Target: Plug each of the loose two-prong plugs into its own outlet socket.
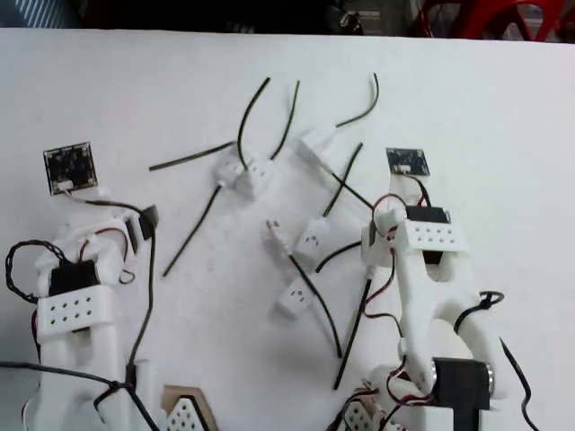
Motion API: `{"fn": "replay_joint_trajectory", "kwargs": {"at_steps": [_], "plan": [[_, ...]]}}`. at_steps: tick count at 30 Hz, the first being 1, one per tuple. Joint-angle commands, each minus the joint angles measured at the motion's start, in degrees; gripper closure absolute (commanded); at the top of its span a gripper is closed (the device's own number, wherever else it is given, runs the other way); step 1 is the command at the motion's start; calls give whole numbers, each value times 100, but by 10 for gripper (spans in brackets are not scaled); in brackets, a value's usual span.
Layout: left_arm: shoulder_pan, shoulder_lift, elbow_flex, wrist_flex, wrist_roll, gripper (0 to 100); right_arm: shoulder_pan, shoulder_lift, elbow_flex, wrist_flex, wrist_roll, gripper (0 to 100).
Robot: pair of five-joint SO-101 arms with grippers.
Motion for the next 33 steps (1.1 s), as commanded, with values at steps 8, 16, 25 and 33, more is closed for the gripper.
{"fn": "replay_joint_trajectory", "kwargs": {"at_steps": [8, 16, 25, 33], "plan": [[-48, -163, -26, -123, -53, 706, -277, 101, -220, 66, -580, 815], [-48, -145, -26, -123, -70, 706, -602, 1385, -536, 57, -1152, 816], [-48, -136, -18, -123, -79, 706, -558, 1341, -686, 57, -475, 970], [-48, -136, -18, -123, -88, 706, -567, -207, -668, 356, 1354, 981]]}}
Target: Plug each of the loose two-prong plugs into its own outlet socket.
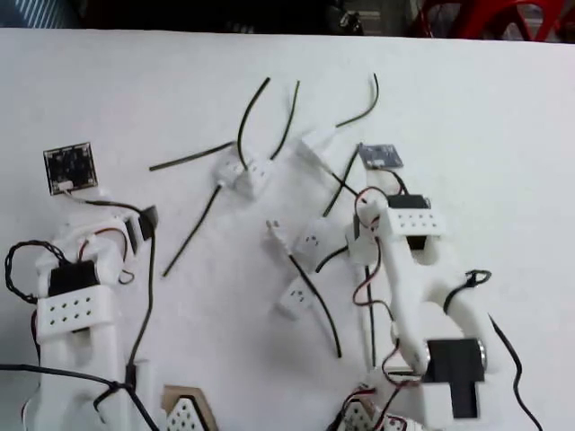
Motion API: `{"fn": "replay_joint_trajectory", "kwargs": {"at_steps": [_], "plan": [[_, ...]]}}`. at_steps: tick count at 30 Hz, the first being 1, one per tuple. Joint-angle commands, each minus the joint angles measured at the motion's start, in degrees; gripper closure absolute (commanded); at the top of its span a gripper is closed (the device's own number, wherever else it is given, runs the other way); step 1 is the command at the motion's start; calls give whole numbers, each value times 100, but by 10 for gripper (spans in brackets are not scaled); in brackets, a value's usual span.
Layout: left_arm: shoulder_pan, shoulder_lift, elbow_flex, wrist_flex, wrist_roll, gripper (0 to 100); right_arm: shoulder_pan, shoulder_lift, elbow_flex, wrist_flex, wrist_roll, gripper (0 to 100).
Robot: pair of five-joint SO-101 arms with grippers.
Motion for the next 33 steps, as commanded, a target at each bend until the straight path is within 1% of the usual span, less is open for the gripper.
{"fn": "replay_joint_trajectory", "kwargs": {"at_steps": [1, 5, 10, 19, 25, 28, 33], "plan": [[-40, -136, -18, -123, -53, 706, -40, -919, -141, 251, 1116, 981], [-40, -136, -18, -123, -53, 706, -22, -1499, -70, 286, 2620, 981], [-40, -136, -18, -123, -53, 706, -40, -1868, 308, 268, 4563, 981], [-40, -136, -18, -123, -53, 706, -40, -2246, 1143, 259, 7552, 981], [-40, -136, -18, -123, -62, 706, -48, -2448, 1618, 259, 9732, 981], [-40, -136, -18, -123, -62, 706, -31, -2457, 1767, 259, 10347, 981], [-40, -136, -18, -123, -62, 706, -40, -2457, 1855, 215, 10462, 981]]}}
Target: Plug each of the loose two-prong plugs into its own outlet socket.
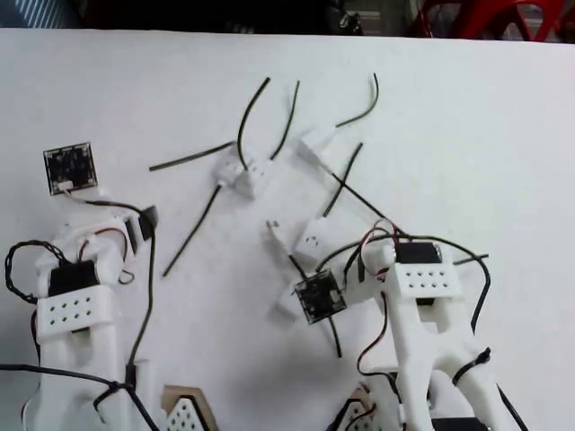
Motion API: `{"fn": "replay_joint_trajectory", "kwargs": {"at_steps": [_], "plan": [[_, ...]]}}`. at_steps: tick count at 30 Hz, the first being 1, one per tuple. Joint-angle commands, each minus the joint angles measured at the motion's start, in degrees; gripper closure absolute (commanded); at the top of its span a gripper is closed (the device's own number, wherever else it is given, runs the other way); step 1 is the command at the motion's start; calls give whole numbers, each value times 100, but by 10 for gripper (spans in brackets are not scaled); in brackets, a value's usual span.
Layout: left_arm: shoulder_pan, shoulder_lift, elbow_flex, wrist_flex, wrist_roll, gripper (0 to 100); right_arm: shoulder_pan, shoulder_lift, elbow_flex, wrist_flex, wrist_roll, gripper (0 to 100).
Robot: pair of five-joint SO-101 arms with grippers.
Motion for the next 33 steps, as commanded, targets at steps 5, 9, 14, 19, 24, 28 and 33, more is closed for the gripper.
{"fn": "replay_joint_trajectory", "kwargs": {"at_steps": [5, 9, 14, 19, 24, 28, 33], "plan": [[-40, -136, -18, -123, -62, 706, 13, -127, -9, -409, 97, 981], [-40, -136, -18, -123, -62, 706, -13, -154, 18, -400, 97, 980], [-40, -136, -18, -123, -62, 706, 31, -154, 18, -400, 88, 873], [-31, -136, -18, -185, -62, 706, 31, -154, 18, -382, 79, 819], [-31, -136, -18, -193, -62, 706, 22, -163, -35, -409, -448, 819], [-31, -136, -18, -193, -62, 706, 31, -163, -141, -409, -993, 819], [-31, -136, -18, -193, -62, 706, 13, -277, -299, -400, -2075, 819]]}}
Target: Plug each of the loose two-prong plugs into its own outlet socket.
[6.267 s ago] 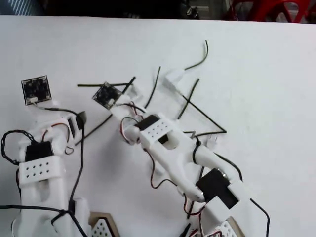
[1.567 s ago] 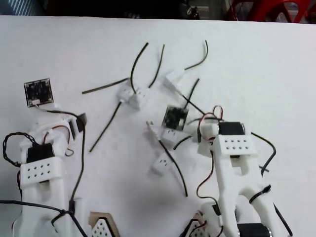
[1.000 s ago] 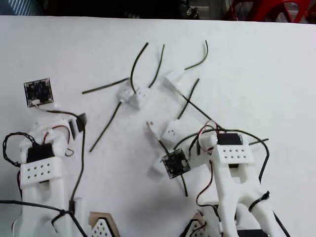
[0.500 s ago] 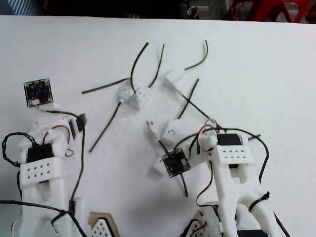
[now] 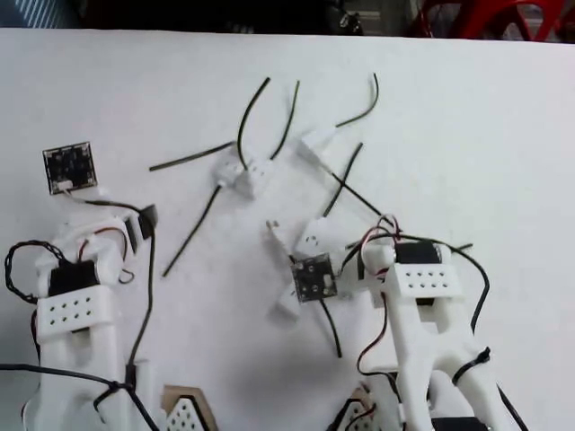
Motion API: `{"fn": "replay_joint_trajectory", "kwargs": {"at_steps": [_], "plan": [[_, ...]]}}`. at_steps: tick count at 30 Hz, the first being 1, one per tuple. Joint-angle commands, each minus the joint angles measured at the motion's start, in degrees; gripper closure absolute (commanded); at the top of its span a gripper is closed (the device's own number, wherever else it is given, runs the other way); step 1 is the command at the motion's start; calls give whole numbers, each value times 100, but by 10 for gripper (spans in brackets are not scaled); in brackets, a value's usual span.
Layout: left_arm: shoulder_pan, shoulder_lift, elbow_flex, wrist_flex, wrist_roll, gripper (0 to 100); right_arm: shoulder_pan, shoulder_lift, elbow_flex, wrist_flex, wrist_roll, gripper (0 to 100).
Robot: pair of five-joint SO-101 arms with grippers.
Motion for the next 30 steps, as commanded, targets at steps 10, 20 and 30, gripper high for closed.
{"fn": "replay_joint_trajectory", "kwargs": {"at_steps": [10, 20, 30], "plan": [[-31, -136, -18, -141, -62, 706, 22, -1974, -299, -13, -3033, 819], [-31, -136, -18, -141, -62, 706, -523, -2070, -334, 523, -7710, 816], [-40, -136, -9, -141, -62, 706, -629, -2062, -378, 558, -10277, 815]]}}
